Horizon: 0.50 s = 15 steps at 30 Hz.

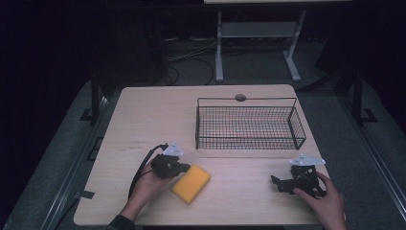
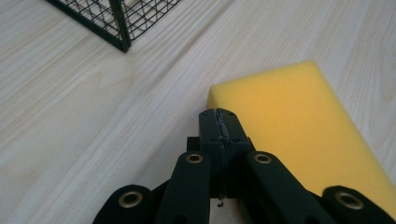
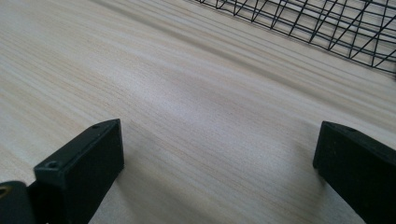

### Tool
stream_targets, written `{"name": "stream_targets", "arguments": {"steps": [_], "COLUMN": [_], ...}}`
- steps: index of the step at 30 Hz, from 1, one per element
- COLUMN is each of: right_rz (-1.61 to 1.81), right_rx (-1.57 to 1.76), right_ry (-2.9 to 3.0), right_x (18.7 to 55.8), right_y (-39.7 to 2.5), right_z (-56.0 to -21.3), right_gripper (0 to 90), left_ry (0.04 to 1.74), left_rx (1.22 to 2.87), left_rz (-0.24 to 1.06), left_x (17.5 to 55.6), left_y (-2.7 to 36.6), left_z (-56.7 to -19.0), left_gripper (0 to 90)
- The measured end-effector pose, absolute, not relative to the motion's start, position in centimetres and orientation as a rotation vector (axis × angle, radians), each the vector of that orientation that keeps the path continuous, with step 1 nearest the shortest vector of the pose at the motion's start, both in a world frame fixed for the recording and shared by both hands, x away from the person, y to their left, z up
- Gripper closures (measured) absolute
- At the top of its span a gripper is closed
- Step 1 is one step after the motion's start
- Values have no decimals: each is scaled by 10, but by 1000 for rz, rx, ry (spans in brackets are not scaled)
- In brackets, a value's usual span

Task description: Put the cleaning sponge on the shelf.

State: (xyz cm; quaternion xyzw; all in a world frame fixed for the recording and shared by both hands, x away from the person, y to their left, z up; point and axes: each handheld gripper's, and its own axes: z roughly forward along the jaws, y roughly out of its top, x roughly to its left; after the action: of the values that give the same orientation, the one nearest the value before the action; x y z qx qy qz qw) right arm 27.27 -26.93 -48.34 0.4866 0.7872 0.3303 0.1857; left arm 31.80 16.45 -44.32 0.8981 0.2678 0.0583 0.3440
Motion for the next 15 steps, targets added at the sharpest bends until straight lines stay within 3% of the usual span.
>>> {"name": "stream_targets", "arguments": {"steps": [15], "right_rz": [930], "right_rx": [1371], "right_ry": [2217], "right_x": [273], "right_y": [-269], "right_z": [-483], "right_gripper": [12], "left_ry": [649], "left_rx": [2351], "left_rz": [136], "left_x": [320], "left_y": [147], "left_z": [-443], "left_gripper": [896]}}
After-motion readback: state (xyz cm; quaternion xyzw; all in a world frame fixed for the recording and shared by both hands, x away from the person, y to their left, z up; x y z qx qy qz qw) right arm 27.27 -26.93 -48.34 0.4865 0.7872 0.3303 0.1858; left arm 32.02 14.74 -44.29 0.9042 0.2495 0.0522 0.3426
